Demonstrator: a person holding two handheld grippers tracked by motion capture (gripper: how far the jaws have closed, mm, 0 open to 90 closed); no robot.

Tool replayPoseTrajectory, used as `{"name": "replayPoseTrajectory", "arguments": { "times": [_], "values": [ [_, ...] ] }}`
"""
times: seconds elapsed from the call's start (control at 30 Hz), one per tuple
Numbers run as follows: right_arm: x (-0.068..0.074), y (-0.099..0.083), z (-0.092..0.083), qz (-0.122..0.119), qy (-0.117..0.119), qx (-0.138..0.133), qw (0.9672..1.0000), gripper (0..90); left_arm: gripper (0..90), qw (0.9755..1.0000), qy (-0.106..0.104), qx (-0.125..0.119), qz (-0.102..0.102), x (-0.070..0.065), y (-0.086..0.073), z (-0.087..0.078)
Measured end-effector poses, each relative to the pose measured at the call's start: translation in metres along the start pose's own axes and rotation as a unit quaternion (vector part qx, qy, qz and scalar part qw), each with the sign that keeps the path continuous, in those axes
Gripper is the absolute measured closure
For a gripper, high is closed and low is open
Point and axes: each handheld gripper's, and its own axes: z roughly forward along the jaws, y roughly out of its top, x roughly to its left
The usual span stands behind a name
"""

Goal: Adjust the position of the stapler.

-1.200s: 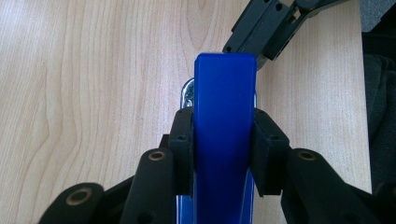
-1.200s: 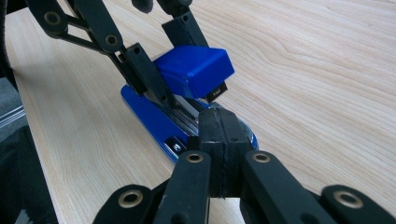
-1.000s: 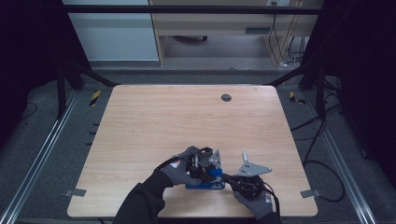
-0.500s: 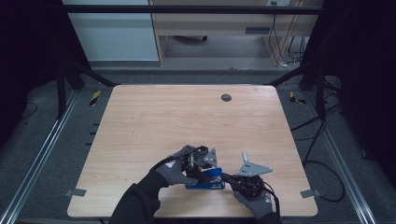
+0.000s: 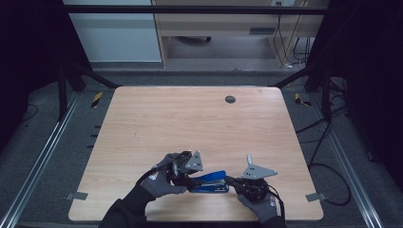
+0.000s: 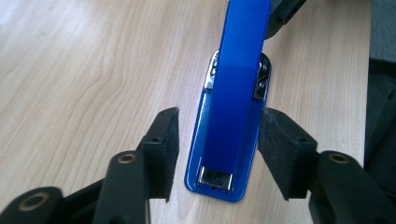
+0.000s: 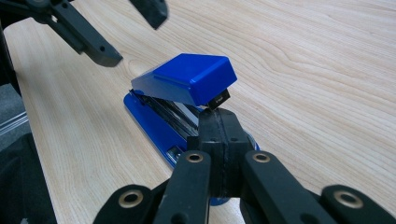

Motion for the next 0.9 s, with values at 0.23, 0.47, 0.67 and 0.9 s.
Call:
{"name": "replayPoseTrajectory", "arguments": {
  "times": [0.23, 0.47, 0.67, 0.9],
  "values": [
    [0.000, 0.000, 0.000, 0.003, 0.000, 0.000, 1.0000, 90.0, 56.1, 0.9959, 0.043, -0.053, -0.060, -0.008, -0.013, -0.004],
    [-0.001, 0.000, 0.000, 0.005, 0.003, 0.000, 1.0000, 90.0, 61.6, 0.9870, 0.081, -0.096, -0.101, -0.013, -0.014, -0.005],
    [-0.001, 0.000, 0.000, 0.008, 0.004, -0.002, 1.0000, 90.0, 65.0, 0.9769, 0.091, -0.137, -0.136, -0.021, -0.019, -0.007],
    [-0.001, 0.000, 0.000, 0.008, 0.004, -0.001, 1.0000, 90.0, 69.7, 0.9655, 0.125, -0.159, -0.164, -0.035, -0.030, -0.008]
  ]
}}
